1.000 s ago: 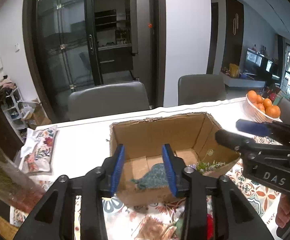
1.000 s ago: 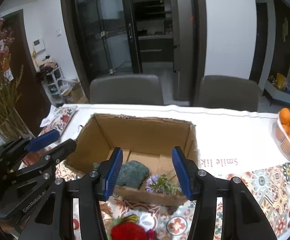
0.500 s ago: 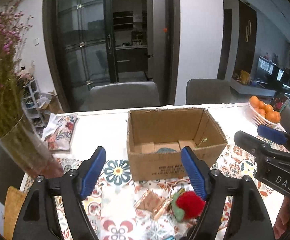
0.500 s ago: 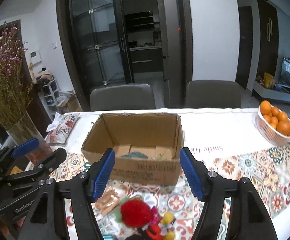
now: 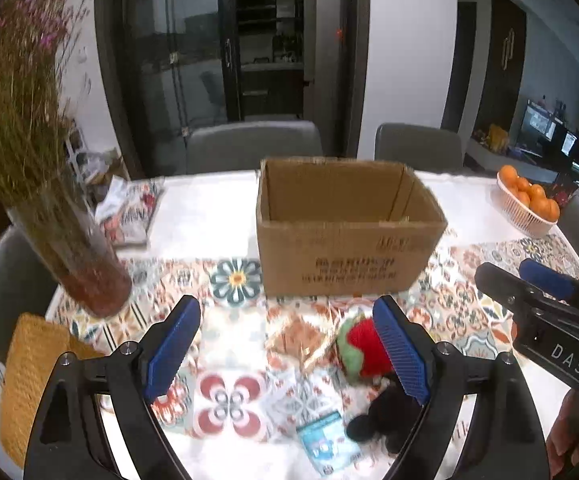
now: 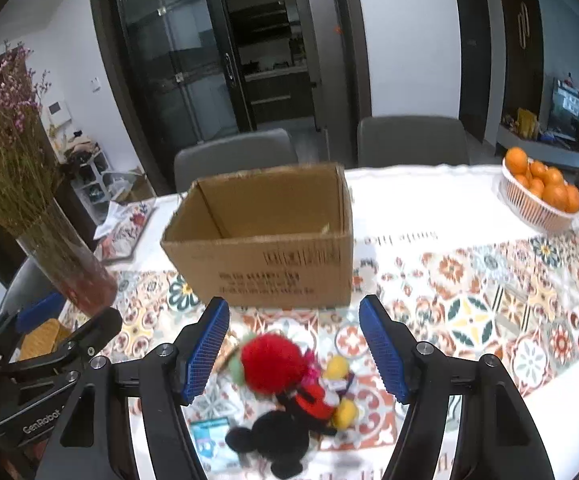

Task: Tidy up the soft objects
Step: 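Move both grippers back toward the blue tissue pack and black Mickey plush, then grasp the blue tissue pack with the left gripper while the right gripper grasps the Mickey plush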

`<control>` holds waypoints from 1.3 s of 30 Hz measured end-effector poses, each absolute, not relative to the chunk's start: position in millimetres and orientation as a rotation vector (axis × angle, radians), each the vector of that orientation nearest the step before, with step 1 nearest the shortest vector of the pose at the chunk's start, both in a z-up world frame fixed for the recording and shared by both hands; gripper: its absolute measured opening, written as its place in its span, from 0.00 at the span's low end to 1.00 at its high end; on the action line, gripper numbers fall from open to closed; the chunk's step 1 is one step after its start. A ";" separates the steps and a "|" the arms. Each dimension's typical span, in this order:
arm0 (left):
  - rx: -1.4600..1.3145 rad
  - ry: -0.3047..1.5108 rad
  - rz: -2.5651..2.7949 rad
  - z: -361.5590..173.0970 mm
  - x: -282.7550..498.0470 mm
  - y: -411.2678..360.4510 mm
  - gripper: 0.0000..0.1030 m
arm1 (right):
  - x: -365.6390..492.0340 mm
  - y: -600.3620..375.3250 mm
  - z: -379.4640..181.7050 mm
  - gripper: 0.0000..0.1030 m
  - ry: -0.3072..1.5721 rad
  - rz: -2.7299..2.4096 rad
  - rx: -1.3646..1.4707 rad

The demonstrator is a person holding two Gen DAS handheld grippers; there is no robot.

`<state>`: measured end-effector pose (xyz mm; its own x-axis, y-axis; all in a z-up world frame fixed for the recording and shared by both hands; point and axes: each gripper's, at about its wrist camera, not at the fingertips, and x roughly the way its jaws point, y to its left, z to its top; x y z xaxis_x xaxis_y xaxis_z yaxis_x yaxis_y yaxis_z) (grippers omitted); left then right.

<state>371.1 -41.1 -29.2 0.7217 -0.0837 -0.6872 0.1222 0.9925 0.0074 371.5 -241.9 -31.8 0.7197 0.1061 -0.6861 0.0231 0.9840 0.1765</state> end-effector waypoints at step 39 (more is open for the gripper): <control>0.011 1.170 -0.097 -158.9 310.5 -59.3 0.86 | 345.6 -252.9 -150.4 0.67 1.093 0.120 0.417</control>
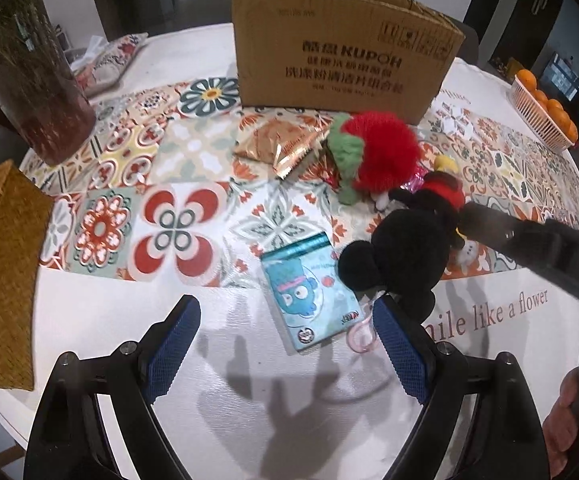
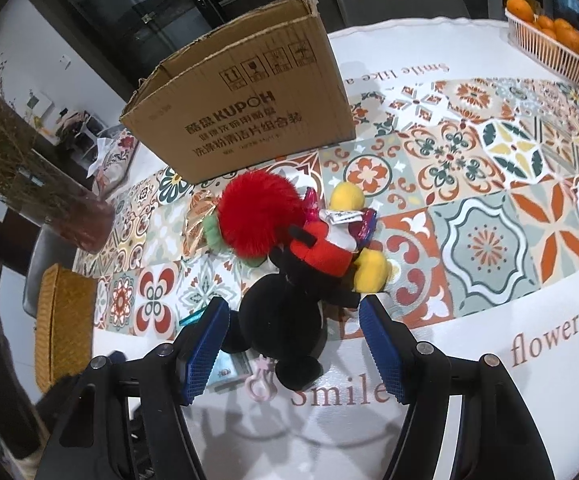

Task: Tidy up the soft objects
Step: 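Grasp the blue tissue pack with the left gripper while the right gripper grasps the Mickey plush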

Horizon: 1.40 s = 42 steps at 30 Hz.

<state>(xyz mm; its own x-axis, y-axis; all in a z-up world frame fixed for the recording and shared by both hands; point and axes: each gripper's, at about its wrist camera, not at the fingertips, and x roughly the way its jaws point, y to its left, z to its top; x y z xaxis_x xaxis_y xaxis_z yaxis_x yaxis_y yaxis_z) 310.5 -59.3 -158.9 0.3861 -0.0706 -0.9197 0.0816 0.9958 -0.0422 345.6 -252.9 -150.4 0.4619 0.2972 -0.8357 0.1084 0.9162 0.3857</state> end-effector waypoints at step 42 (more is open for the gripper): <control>-0.073 1.291 -0.068 -220.1 325.8 -65.5 0.50 | 373.6 -231.0 -198.4 0.63 1.183 0.172 0.412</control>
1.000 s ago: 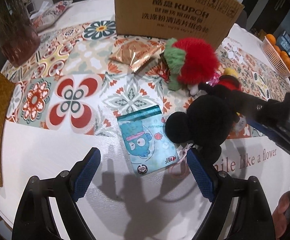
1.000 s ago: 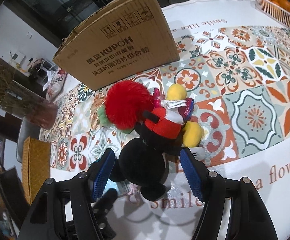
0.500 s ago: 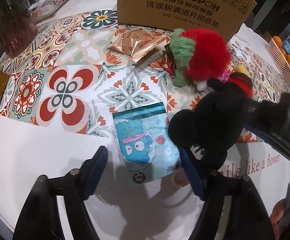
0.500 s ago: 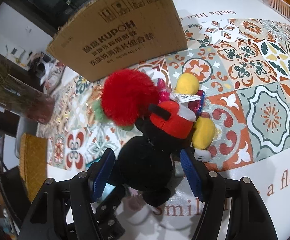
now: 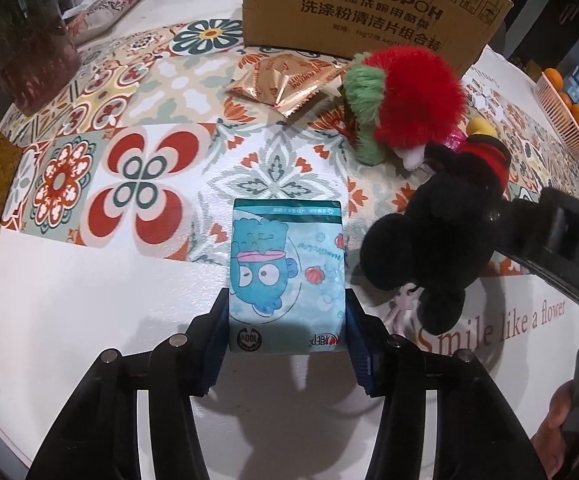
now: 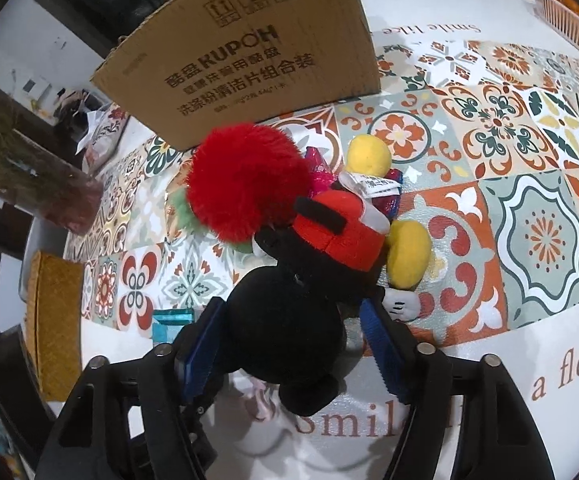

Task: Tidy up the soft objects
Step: 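Grasp the blue tissue pack with the left gripper while the right gripper grasps the Mickey plush, then lift the tissue pack and Mickey plush and carry both toward the cardboard box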

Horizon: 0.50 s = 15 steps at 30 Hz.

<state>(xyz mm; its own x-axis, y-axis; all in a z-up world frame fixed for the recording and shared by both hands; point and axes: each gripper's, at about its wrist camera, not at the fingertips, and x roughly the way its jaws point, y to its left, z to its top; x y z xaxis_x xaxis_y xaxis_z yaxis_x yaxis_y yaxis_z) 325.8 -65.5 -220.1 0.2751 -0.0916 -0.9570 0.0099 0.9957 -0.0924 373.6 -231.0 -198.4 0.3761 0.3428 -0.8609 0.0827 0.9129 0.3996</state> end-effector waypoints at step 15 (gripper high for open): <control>-0.047 1.193 -0.083 -193.8 314.7 -50.2 0.50 | 349.3 -230.5 -180.6 0.53 1.128 0.147 0.358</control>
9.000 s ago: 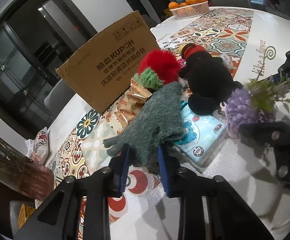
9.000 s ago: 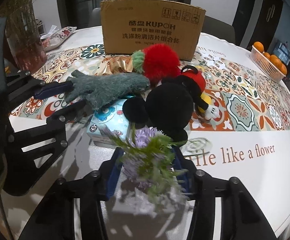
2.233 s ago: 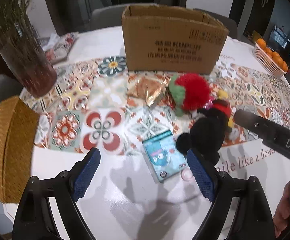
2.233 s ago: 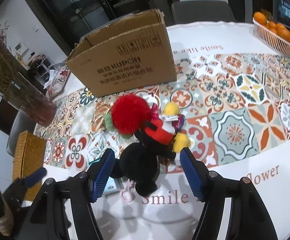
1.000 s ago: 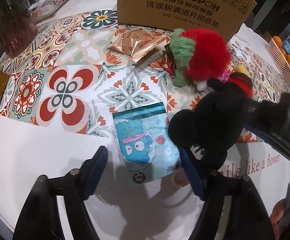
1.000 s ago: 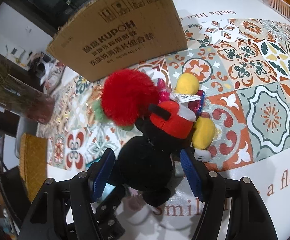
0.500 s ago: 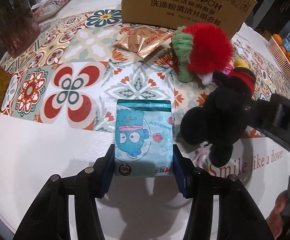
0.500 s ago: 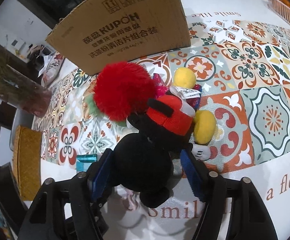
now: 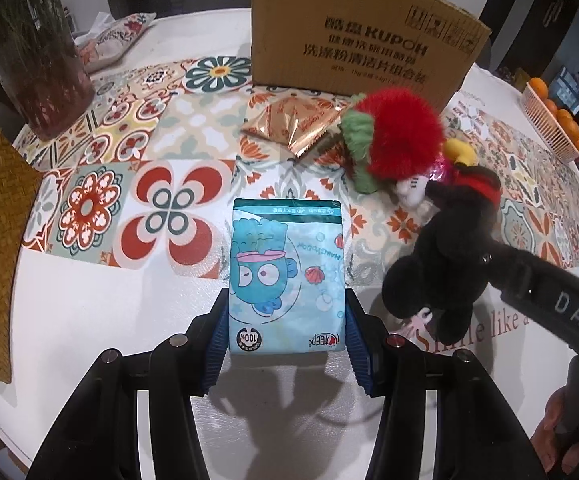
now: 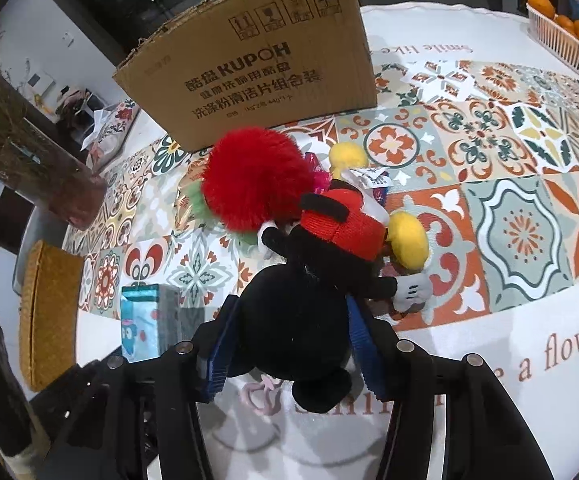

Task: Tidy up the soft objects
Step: 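Lift the tissue pack and Mickey plush and carry both toward the cardboard box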

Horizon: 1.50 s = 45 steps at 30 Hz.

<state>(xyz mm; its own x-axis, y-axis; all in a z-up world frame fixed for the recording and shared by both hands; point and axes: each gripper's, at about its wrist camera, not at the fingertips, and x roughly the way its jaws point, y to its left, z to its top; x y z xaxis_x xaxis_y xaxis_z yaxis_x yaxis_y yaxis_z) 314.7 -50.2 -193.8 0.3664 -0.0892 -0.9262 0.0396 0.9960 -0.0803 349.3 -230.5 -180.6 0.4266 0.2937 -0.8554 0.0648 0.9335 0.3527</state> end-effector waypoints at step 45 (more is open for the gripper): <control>-0.007 0.816 -0.224 -50.6 330.1 -38.0 0.50 | 330.6 -227.4 -43.2 0.51 0.711 0.077 0.307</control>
